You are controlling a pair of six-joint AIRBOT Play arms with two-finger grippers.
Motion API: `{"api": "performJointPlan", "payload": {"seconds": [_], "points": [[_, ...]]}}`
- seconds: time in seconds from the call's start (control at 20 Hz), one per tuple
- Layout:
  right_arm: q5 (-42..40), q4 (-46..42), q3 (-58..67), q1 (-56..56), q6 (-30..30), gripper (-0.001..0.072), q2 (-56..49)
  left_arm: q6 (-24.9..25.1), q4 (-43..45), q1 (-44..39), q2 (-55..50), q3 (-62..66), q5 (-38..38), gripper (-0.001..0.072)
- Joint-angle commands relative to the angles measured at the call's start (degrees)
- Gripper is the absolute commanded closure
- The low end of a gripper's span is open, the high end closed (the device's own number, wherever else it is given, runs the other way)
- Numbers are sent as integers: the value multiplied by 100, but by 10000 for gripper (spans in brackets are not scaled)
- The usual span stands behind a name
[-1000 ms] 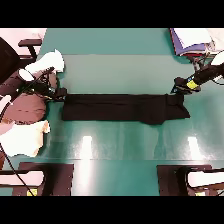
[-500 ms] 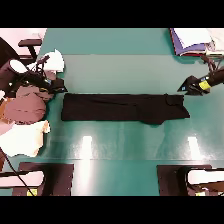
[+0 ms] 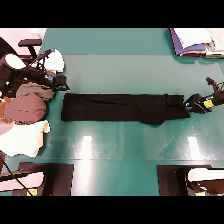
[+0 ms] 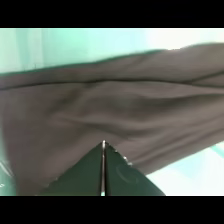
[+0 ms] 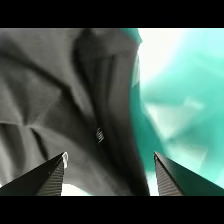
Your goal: Fold the shirts.
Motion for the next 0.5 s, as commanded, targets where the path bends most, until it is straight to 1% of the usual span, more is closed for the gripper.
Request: {"api": "performJointPlan", "payload": {"seconds": [0.0,0.05,0.1,0.15,0.2,0.25,0.3,0.35,0.45], "points": [[-44,407,-15,20,-216,83,-433,-284,-48,-645,-4,9,354,678],[-87,509,39,116,-223,89,-544,-367,-48,-852,-39,9,479,679],[-98,579,96,203,-256,110,-629,-420,-50,-1038,-94,13,579,678],[-96,577,157,284,-256,240,-691,-520,-55,-1200,-175,33,680,679],[-90,573,212,363,-256,402,-723,-544,-70,-1381,-306,76,772,678],[-59,573,262,428,-262,547,-721,-555,-125,-1539,-463,166,837,679],[66,579,341,470,-275,648,-717,-560,-201,-1714,-684,321,896,679],[278,579,492,487,-275,683,-708,-560,-275,-1878,-909,511,918,679],[623,861,793,509,-273,690,-516,-560,-350,-2225,-1427,975,935,679]]}}
